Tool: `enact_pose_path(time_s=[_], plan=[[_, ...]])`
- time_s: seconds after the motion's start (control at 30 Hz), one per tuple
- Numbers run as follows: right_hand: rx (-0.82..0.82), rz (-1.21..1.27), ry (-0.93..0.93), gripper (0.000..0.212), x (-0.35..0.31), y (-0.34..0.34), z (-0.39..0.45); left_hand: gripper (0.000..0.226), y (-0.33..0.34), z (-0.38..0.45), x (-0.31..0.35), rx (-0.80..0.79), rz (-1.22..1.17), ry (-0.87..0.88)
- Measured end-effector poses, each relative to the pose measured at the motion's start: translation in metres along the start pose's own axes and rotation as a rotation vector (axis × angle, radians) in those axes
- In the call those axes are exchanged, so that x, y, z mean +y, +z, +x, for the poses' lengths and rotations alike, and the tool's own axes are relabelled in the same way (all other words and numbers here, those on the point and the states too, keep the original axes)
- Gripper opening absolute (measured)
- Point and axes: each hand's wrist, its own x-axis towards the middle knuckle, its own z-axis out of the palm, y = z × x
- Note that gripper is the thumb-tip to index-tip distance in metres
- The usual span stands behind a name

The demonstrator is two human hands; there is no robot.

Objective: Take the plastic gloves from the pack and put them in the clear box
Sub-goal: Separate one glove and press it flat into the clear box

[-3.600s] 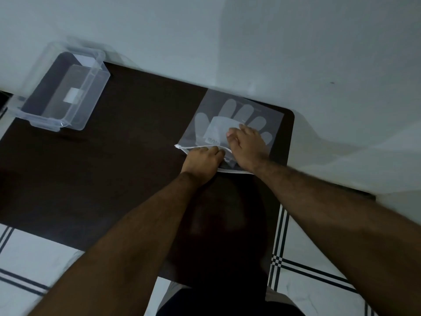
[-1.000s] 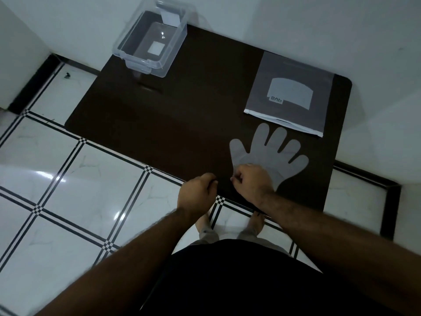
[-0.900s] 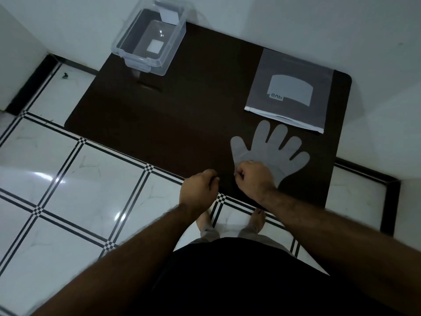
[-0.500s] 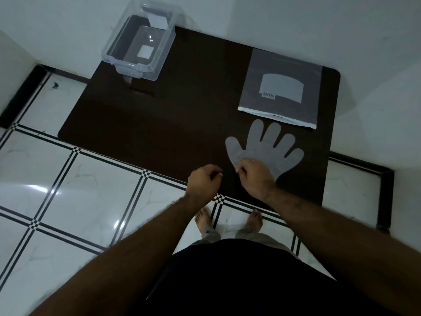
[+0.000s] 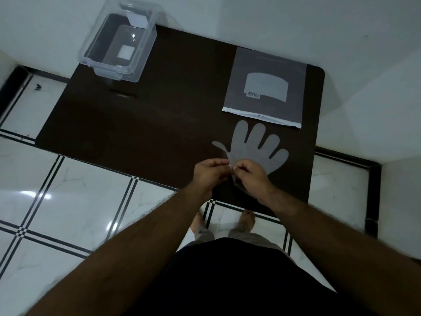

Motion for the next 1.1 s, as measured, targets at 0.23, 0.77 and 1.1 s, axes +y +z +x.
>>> enact_pose_path(time_s=[0.23,0.77,1.1], plan=[[-0.008,-0.022,0.005,0.016,-0.002,-0.006,0.001,0.022,0.009,0.001,0.0,0.024,0.008,0.012],[-0.014,0.037,0.141,0.017,-0.01,-0.012,0.002,0.02,0.0,-0.005,-0.001,0.053,0.056,-0.005],[0.007,0.092,0.138,0.017,-0.01,-0.021,-0.002,0.024,0.001,-0.004,0.001,-0.053,1.55,0.93]])
